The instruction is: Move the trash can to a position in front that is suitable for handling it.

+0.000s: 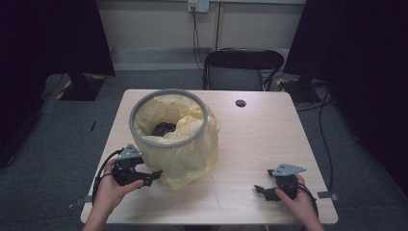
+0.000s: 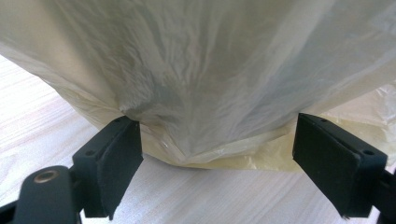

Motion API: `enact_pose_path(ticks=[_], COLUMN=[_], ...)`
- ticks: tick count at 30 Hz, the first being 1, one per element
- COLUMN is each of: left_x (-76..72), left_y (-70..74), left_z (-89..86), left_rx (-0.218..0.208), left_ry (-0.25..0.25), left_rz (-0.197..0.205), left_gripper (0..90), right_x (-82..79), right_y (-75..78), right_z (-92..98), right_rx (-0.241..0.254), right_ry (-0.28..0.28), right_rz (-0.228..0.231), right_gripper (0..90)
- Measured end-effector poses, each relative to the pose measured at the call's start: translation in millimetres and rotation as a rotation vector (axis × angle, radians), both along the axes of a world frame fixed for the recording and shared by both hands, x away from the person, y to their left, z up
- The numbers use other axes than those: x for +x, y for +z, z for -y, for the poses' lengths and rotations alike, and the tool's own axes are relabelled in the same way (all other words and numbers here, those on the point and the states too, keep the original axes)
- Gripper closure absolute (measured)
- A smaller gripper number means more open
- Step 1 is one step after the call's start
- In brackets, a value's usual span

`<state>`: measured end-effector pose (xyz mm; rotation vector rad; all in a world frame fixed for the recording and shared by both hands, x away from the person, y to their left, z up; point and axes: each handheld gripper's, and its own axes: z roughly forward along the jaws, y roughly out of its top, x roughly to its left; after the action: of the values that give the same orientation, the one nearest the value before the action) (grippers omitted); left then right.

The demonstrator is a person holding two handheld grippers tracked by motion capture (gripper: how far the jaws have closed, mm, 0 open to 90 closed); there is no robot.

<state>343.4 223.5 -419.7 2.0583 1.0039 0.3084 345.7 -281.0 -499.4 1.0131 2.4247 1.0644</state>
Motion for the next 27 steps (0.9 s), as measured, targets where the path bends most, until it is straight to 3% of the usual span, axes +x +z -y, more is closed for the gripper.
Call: enact_pose_path(ticks=[14, 27], left_x=[-2.7, -1.9], left_y=[-0.4, -1.1], left_z=[2.7, 6.0], left_rx=[0.01, 0.003], left_ry=[0.01, 0.027], left_rz=[0.014, -0.005], left_gripper=[15.2, 11.8], right_x=[0.0, 0.0], right_y=[0.0, 0.0], right_z=[0.0, 0.0], right_rx=[0.0, 0.0], right_ry=[0.0, 0.0], right_rz=[0.0, 0.0], right_gripper=[15.5, 15.5])
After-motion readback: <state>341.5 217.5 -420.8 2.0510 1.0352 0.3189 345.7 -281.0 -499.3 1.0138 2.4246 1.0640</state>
